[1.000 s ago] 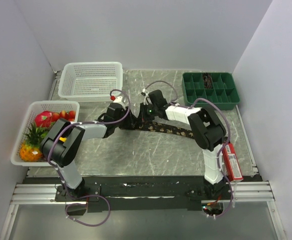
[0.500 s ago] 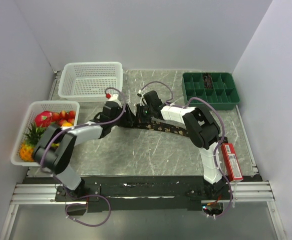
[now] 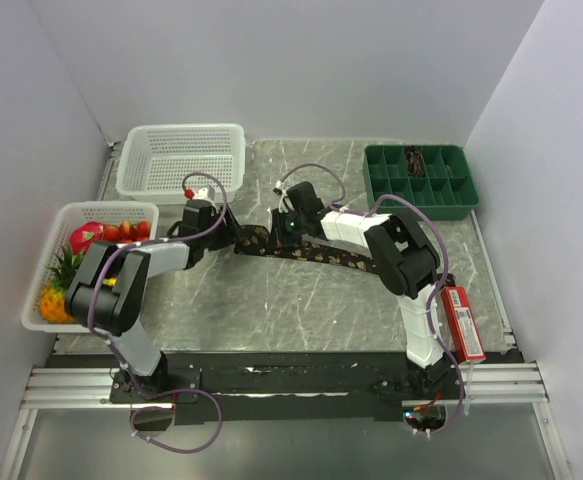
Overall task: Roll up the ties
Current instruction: Roll the tie at the center of the board.
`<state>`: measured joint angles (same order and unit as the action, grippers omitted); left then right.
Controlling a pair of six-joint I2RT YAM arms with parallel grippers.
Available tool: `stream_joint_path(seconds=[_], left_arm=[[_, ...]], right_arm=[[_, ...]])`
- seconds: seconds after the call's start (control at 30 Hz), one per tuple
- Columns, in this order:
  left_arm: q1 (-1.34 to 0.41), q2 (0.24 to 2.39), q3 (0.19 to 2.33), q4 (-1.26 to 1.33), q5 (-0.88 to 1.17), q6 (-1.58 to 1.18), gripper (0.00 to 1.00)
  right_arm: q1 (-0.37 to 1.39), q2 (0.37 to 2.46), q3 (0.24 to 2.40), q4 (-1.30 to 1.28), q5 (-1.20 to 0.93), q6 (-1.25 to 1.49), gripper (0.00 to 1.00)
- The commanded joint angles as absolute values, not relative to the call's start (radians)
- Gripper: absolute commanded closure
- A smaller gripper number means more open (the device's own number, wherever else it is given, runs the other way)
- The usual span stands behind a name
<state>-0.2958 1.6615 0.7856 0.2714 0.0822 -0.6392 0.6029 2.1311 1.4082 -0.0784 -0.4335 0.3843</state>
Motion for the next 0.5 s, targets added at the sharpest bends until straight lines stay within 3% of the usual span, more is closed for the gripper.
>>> stream_joint_path(seconds=[0.0,0.17,0.27,0.3,0.47], left_arm=[[-0.290,1.724,0.778,0.376,0.188,-0.647,0.38],[-0.270,1.782,0.736,0.509,0.267,-0.698,0.48],[-0.264,1.809,0.736,0.541,0.284,-0.709,0.80],[-0.262,1.806,0.735,0.538,0.278,-0.709,0.97],[-0.261,1.752,0.759,0.437,0.204,-0.658,0.99]], right_arm=[[0.617,2.112,1.430,-0.121,-0.443,0.373,1.00],[0.617,2.114,1.434,-0.126,-0.443,0.371,1.00],[0.615,2.111,1.436,-0.130,-0.440,0.371,1.00],[0.617,2.111,1.434,-0.130,-0.440,0.371,1.00],[0.612,2.079,1.431,-0.138,-0.428,0.370,1.00]])
